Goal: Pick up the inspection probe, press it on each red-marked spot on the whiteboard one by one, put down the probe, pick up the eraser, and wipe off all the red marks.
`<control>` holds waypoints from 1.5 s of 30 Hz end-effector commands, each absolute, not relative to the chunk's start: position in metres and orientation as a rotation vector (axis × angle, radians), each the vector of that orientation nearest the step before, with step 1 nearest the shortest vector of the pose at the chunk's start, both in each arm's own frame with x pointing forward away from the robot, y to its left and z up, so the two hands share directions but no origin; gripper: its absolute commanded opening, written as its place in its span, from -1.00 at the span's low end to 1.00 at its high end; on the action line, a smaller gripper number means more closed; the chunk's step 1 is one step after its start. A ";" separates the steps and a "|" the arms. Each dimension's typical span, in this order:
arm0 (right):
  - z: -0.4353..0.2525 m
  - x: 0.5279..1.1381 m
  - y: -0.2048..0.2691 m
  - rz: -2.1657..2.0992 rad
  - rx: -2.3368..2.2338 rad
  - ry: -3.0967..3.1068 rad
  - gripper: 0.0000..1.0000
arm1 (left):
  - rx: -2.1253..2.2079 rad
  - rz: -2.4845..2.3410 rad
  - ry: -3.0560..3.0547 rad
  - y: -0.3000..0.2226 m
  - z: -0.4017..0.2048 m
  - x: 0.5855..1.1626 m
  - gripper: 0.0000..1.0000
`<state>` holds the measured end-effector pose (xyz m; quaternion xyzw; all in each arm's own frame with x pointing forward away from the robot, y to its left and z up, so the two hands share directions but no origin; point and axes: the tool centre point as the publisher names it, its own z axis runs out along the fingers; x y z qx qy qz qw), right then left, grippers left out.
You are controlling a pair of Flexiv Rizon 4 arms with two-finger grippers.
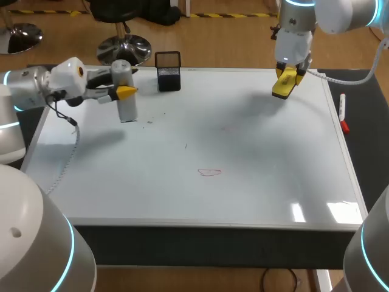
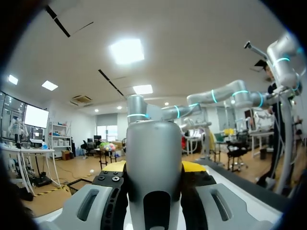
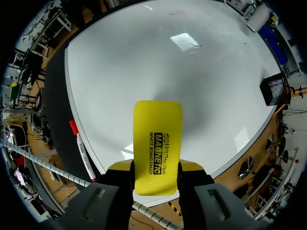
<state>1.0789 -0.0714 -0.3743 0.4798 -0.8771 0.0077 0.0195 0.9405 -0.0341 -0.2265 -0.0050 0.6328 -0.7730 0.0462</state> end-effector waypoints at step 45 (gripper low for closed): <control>-0.344 0.974 0.036 0.001 1.911 -2.562 -1.00 | -0.087 -2.361 1.925 -0.016 -0.237 0.952 -1.00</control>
